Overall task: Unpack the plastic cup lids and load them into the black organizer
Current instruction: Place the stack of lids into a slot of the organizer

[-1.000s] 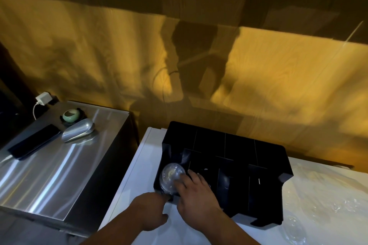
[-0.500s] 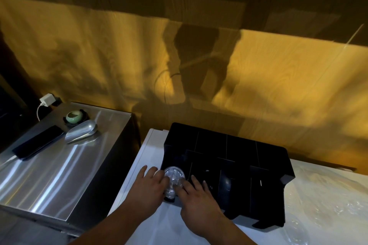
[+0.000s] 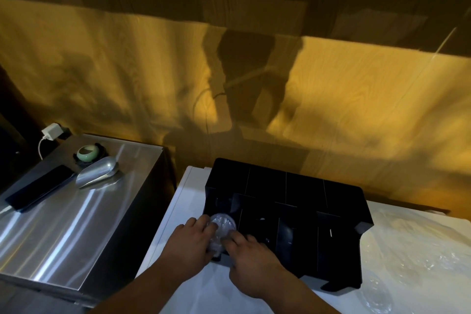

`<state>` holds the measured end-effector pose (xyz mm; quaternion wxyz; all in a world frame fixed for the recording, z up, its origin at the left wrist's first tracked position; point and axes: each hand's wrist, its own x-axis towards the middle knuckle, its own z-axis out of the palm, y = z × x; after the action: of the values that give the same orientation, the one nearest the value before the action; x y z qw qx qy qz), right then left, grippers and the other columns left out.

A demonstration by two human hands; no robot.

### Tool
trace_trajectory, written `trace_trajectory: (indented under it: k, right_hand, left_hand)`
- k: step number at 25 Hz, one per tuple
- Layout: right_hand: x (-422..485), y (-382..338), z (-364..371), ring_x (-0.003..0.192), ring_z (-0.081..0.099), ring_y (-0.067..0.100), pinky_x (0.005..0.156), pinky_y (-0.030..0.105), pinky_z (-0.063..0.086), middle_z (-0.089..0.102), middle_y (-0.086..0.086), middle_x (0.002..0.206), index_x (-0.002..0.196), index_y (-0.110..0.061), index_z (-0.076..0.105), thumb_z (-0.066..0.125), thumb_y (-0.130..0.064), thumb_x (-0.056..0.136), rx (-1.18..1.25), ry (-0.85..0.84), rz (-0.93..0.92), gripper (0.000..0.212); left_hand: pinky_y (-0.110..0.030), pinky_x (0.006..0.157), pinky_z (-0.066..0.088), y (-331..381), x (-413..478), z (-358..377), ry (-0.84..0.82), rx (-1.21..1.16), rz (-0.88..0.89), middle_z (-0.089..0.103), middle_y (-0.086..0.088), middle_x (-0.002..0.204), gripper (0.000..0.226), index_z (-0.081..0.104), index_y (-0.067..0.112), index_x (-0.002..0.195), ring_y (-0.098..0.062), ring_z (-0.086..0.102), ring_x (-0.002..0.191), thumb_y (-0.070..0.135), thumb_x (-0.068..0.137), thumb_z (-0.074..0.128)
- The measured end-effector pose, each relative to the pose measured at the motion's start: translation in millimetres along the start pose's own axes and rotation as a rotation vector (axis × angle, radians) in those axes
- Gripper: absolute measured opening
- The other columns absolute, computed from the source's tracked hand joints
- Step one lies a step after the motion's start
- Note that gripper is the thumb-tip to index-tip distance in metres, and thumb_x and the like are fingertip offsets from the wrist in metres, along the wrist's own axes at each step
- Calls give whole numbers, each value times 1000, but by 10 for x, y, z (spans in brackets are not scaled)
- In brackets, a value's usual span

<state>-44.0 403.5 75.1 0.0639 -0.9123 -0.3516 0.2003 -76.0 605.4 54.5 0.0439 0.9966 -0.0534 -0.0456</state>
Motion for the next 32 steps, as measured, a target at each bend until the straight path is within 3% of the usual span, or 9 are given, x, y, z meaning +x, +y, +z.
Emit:
trace_trajectory:
  k: [4,7,13,16,19,21,24,29,32]
  right_hand:
    - [75,-27,-65,144,32,38,118,55,33,14,4,172,163,-24,16,54,-21,95,-25,-10,44,78]
    - [121,-45,-42,128,47,41,107,51,44,22,7,168,159,-17,29,56,-15,92,-93,-55,55,72]
    - [18,31,-140,133,43,38,107,47,46,16,1,172,163,-23,18,55,-19,94,36,-19,17,78]
    - [-158,122,-212,127,48,35,102,46,49,28,3,165,159,-21,28,50,-30,97,77,125,-66,67]
    - [-299,246,-199,113,55,32,89,47,53,50,7,138,143,-18,46,46,-31,98,73,254,-110,47]
    - [-378,341,-151,105,58,31,81,45,52,59,8,120,127,-17,57,44,-32,99,102,271,-116,34]
    - [-479,454,-48,95,60,31,70,39,44,66,10,101,101,-14,64,46,-31,97,120,226,-137,25]
    - [-767,607,196,94,62,32,73,39,46,69,11,103,102,-13,68,47,-29,98,105,140,-132,27]
    - [-974,717,254,113,59,31,86,39,48,66,9,123,123,-17,65,53,-33,98,132,17,-2,32]
  left_hand:
    - [-36,88,48,-58,10,-45,-101,30,19,50,0,150,58,45,29,149,-24,59,114,41,93,52]
    - [-40,93,49,13,43,-54,-191,65,-12,45,-2,155,65,38,27,154,-27,58,119,39,92,57]
    - [-28,89,51,19,-102,-171,-79,-118,-24,23,9,172,72,33,34,160,-19,60,122,37,92,56]
    - [-19,85,49,105,-221,-289,26,-190,-79,37,14,162,63,44,37,153,-11,62,117,43,92,58]
    - [-21,84,53,244,-335,-424,69,-182,-148,63,17,131,43,61,38,135,-7,63,107,48,93,59]
    - [-21,86,51,381,-412,-427,35,-207,-205,70,18,118,33,69,38,123,-5,64,107,51,95,59]
    - [-11,73,41,594,-552,-341,-63,-322,-282,69,20,104,23,70,39,113,-2,64,96,53,96,62]
    - [-12,72,43,886,-721,-220,-253,-394,-334,73,18,109,21,68,42,109,-3,66,89,55,93,68]
    - [-15,79,50,995,-786,-221,-241,-382,-316,72,18,108,21,67,43,107,-3,66,91,57,92,66]
